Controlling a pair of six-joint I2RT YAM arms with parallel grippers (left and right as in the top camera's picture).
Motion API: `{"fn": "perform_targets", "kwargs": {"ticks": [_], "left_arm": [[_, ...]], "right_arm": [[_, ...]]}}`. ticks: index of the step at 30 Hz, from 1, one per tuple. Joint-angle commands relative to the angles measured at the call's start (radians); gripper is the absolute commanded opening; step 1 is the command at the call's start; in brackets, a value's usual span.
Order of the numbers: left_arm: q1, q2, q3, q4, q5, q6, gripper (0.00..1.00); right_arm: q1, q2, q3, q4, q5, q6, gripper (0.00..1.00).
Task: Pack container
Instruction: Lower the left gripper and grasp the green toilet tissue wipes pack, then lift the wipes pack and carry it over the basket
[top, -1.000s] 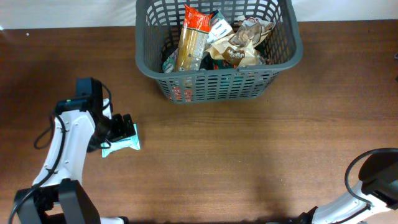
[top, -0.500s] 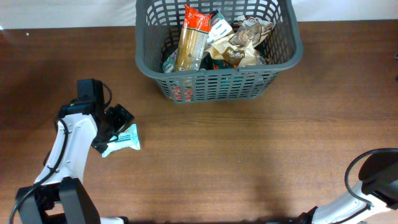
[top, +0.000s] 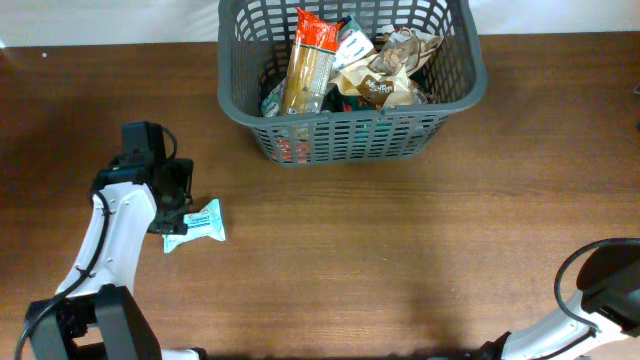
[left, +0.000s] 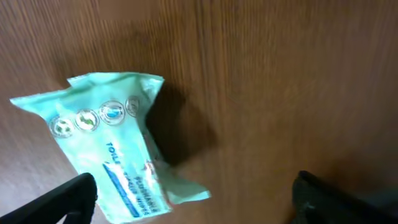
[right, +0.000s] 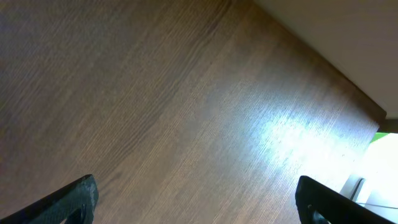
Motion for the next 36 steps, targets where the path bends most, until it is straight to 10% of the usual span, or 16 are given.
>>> {"fn": "perform_targets", "kwargs": {"ticks": [1,36], "left_arm": [[0.003,0.010,-0.003,0.000,-0.007,-0.140,0.93],[0.005,0.077,-0.049,-0.105,0.054,-0.144,0.91]], "right_arm": [[-0.002,-0.013,-0.002,0.002,0.002,0.010,0.99],[-0.002,-0.013,-0.002,0.002,0.002,0.010,0.99]]}}
